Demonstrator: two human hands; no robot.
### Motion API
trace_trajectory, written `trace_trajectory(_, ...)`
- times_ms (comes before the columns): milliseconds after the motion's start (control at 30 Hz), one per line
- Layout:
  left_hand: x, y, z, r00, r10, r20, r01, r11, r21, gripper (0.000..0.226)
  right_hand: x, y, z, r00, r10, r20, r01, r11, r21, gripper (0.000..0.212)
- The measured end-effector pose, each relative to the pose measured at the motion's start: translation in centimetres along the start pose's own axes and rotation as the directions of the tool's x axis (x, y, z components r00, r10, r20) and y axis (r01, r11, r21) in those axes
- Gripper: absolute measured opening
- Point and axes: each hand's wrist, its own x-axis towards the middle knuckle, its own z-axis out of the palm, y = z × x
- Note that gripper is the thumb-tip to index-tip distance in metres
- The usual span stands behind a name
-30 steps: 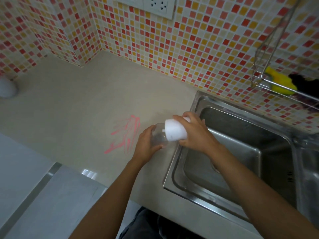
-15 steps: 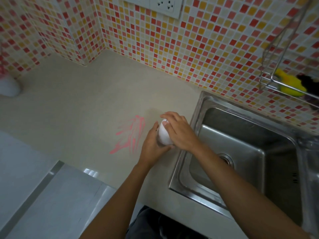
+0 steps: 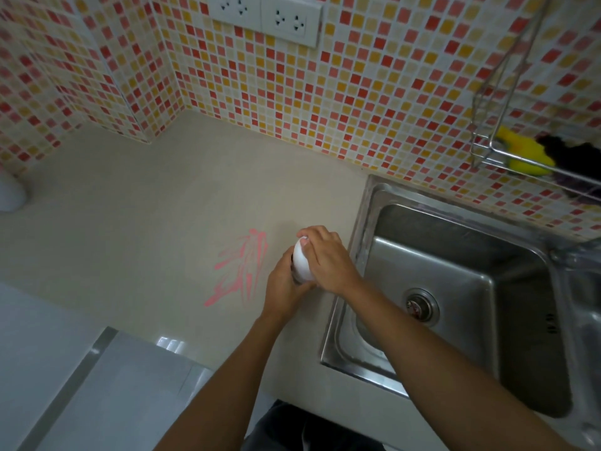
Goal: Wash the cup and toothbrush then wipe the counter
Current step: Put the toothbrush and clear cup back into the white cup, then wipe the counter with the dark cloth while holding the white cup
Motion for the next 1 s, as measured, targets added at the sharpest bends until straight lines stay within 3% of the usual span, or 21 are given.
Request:
trace_trajectory(100,0.0,0.8,-0.2,1.0,-0.003,0.01,0.003,1.0,0.029,0.075,0.2,-0.3,-0.5,0.999,0.016,0.037,-0.017,1.0,0.015,0.061)
trace_trajectory(167,0.0,1.3,-0.6,0.998,-0.01,0.061,0.007,0.999,0.042,0.076,0.3,-0.2,-1.0,0.993,0.069,0.092,-0.072,0.997,0.037,0.051)
trace_trajectory(233,0.2,1.1,-1.2,0.99,0.016,0.137,-0.028,0.996,0.089,0.076,0.1,-0.3,-1.8,0.986,0.121,0.114,-0.132,0.987,0.095,0.067)
trace_trajectory(300,0.1,1.1,-2.3,0.989,-0.002,0.149,-0.028,0.978,0.205,0.086,-0.6,-0.3,-2.8,0.988,0.153,0.023,-0.154,0.975,0.161,0.084)
trace_trajectory(400,-0.5,2.0,-4.1,0.999,-0.041,0.028,0.029,0.937,0.349,0.087,-2.5,0.5,-3.9,0.979,0.155,-0.132,-0.132,0.977,0.167,0.081)
trace_trajectory(500,-0.2,3.8,-4.6,0.993,0.071,-0.098,-0.028,0.925,0.378,0.082,-5.0,2.4,-4.2,0.973,0.184,-0.14,-0.171,0.98,0.1,0.077)
trace_trajectory(667,0.8,8.5,-2.5,0.966,0.242,-0.093,-0.186,0.898,0.399,0.073,-8.7,5.9,-5.8,0.949,0.255,-0.188,-0.253,0.967,0.035,0.065)
trace_trajectory(800,1.6,13.4,1.6,0.896,0.444,0.005,-0.401,0.803,0.442,0.066,-9.9,7.4,-10.7,0.88,0.24,-0.41,-0.228,0.97,0.079,0.061)
trace_trajectory(900,2.7,18.7,5.3,0.784,0.603,0.147,-0.592,0.655,0.47,0.064,-10.2,7.8,-16.9,0.758,0.195,-0.622,-0.159,0.981,0.114,0.053)
trace_trajectory(1000,4.2,24.2,9.3,0.654,0.7,0.288,-0.725,0.469,0.504,0.062,-10.2,8.8,-23.1,0.625,0.11,-0.773,-0.131,0.991,0.035,0.045)
